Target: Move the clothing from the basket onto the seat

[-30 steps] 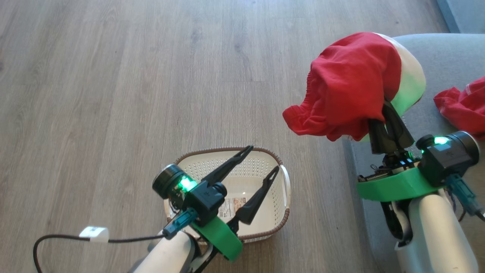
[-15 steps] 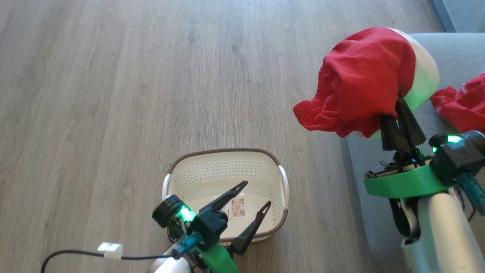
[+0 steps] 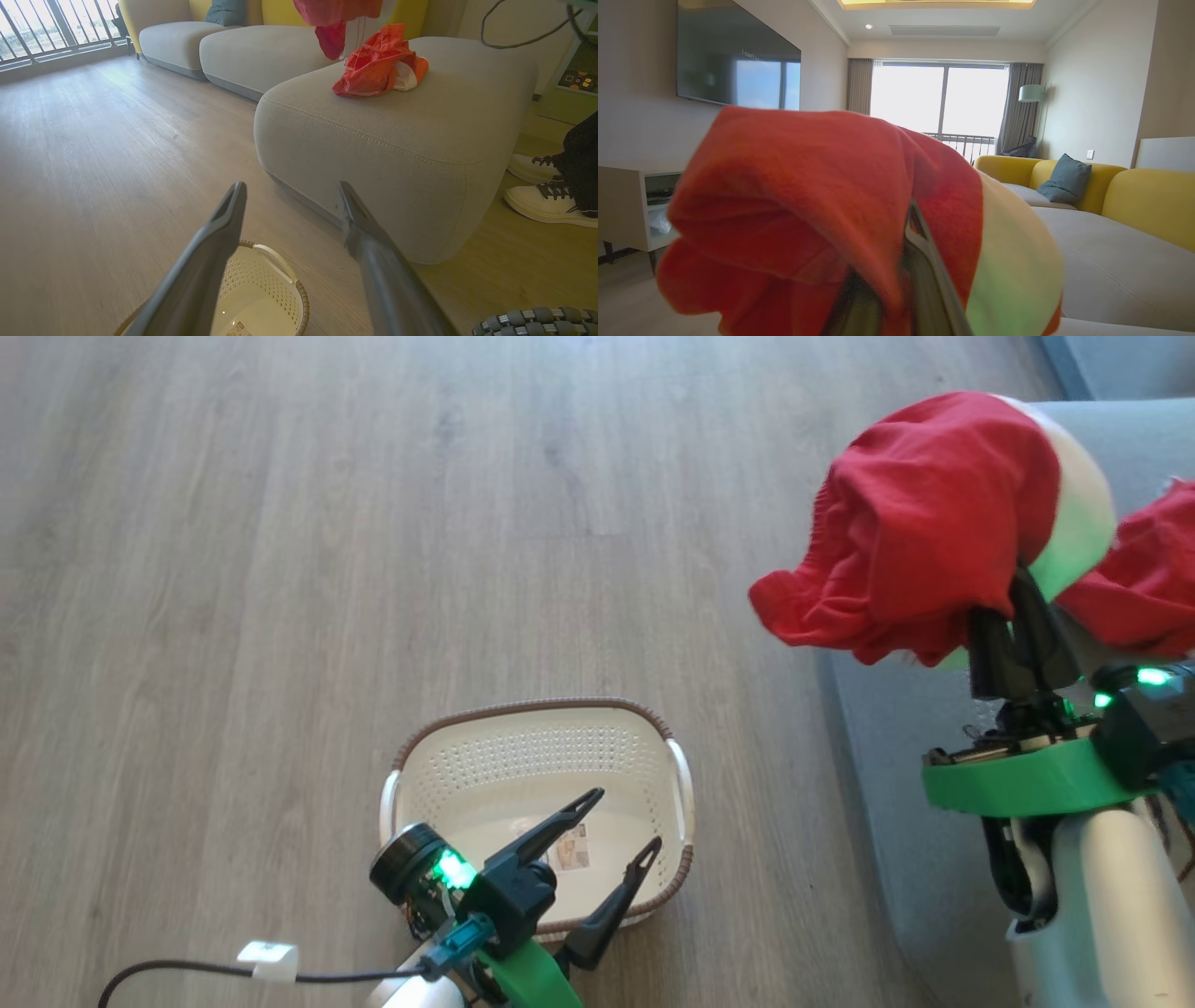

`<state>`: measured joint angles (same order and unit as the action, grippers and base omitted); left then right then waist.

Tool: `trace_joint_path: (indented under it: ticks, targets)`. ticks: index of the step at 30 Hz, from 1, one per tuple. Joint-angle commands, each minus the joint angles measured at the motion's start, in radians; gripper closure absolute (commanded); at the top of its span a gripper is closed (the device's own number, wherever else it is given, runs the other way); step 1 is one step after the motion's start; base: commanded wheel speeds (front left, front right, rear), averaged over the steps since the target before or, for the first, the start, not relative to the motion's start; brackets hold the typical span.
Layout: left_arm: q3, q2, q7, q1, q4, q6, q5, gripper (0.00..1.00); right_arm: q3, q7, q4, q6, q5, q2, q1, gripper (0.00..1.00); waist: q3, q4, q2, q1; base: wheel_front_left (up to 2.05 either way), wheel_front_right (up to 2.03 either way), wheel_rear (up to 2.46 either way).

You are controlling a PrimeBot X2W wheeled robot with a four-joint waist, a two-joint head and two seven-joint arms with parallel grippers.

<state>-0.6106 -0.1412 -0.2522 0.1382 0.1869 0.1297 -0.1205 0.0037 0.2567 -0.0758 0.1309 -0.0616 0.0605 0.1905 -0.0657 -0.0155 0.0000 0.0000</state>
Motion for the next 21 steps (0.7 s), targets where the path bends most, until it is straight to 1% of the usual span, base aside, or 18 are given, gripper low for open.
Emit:
trace_joint_path:
  ticks: [1, 4, 9, 14, 21]
  targets:
    - [0.038, -0.008, -0.010, 0.022, -0.036, 0.001, 0.009, 0.00, 0.014, 0.005, -0.044, 0.000, -0.002, -0.010, 0.007, 1.00, -0.001, -0.017, 0.0000, 0.0000, 0.00, 0.00, 0.00]
    - [0.032, -0.010, -0.010, 0.023, -0.042, 0.001, 0.009, 0.00, -0.013, 0.005, -0.054, 0.000, 0.005, -0.010, -0.003, 1.00, -0.004, -0.047, 0.0000, 0.0000, 0.00, 0.00, 0.00]
    - [0.034, -0.015, -0.010, 0.025, -0.055, 0.001, 0.007, 0.00, -0.047, 0.005, -0.063, 0.000, 0.008, -0.010, -0.022, 1.00, -0.014, -0.121, 0.0000, 0.0000, 0.00, 0.00, 0.00]
    - [0.025, -0.019, -0.010, 0.030, -0.063, 0.001, 0.009, 0.00, -0.078, 0.005, -0.073, 0.000, 0.004, -0.010, -0.034, 1.00, -0.025, -0.210, 0.0000, 0.0000, 0.00, 0.00, 0.00]
    - [0.017, -0.020, -0.010, 0.025, -0.075, 0.001, 0.010, 0.00, -0.094, 0.005, -0.077, 0.000, 0.000, -0.010, -0.047, 1.00, -0.032, -0.352, 0.0000, 0.0000, 0.00, 0.00, 0.00]
